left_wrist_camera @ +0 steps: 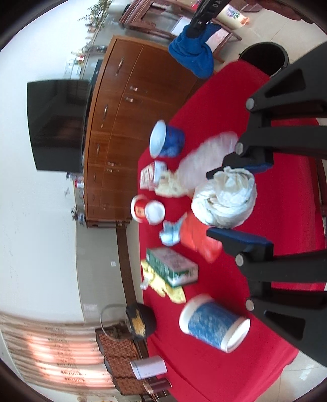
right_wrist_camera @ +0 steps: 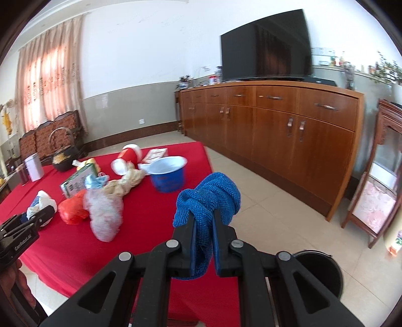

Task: Collect trash
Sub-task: 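Carry tissue and towel over the black bin and open both tools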

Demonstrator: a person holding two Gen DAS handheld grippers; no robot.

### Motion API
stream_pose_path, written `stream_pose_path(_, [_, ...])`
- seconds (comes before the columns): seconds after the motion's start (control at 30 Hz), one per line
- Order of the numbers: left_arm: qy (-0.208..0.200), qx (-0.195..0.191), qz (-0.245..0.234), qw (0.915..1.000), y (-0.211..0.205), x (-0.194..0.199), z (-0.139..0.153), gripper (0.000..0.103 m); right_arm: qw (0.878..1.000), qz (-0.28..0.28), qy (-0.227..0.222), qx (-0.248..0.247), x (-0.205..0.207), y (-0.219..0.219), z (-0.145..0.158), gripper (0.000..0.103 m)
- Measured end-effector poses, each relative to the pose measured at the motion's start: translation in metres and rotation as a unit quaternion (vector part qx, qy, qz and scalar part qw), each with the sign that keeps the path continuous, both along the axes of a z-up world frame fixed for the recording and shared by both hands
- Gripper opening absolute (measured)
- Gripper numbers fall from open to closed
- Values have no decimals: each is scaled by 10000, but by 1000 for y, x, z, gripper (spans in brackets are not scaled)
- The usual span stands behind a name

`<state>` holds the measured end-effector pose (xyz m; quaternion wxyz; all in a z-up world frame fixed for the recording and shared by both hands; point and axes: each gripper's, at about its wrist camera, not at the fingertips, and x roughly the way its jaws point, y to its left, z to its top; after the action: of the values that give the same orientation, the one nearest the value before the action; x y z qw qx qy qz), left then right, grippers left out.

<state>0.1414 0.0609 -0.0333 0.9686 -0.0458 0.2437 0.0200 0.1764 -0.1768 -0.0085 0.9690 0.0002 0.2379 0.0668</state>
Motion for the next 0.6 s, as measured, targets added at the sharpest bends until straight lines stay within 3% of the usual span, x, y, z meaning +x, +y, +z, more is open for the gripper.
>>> stream_pose_path(0.33, [-41,-25,-1275,9918,-109,9,7,39,9951,-984,60,-49,-29,-104,-4,11])
stream_pose_path(0.6, [98,-37,-2299,9732,-205,15,-1,39,9886,-1485,218,-113,-54,-180,-22,11])
